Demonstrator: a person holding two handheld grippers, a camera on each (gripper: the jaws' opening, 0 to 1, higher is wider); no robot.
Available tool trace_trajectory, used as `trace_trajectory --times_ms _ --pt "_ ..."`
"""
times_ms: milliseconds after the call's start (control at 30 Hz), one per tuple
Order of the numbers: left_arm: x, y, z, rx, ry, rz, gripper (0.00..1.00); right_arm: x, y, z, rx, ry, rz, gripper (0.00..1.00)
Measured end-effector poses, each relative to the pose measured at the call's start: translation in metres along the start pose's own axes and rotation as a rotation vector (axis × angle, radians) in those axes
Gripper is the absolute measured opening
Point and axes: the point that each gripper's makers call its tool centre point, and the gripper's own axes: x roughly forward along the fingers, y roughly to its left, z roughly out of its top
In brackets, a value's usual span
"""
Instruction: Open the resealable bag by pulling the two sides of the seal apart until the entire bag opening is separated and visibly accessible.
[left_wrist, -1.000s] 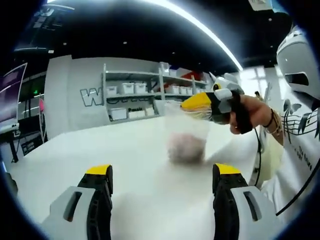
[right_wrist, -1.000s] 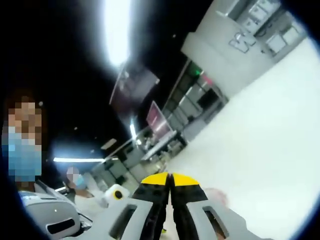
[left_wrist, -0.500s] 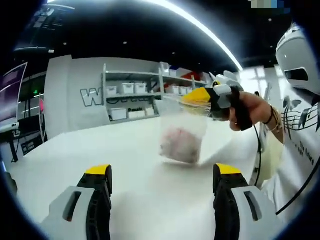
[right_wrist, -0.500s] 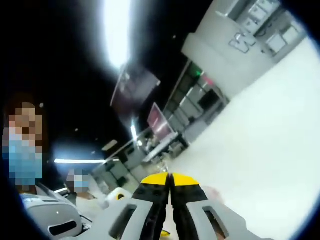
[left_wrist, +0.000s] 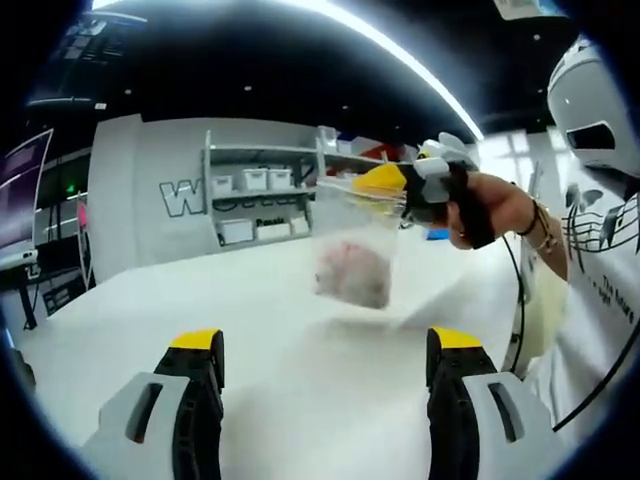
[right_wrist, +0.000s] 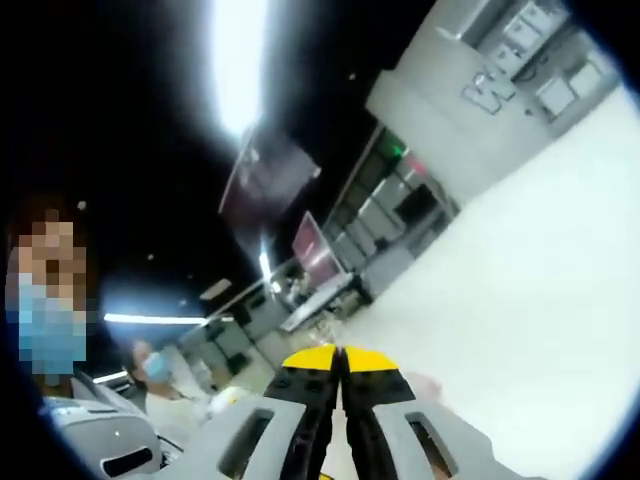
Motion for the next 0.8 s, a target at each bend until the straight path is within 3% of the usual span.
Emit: trace_trajectory --times_ms 800 --pt "0.000 0.002 0.000 0.018 -0.007 0.014 0.83 0.009 -0.024 0.015 -0.054 -0.017 -0.056 0.00"
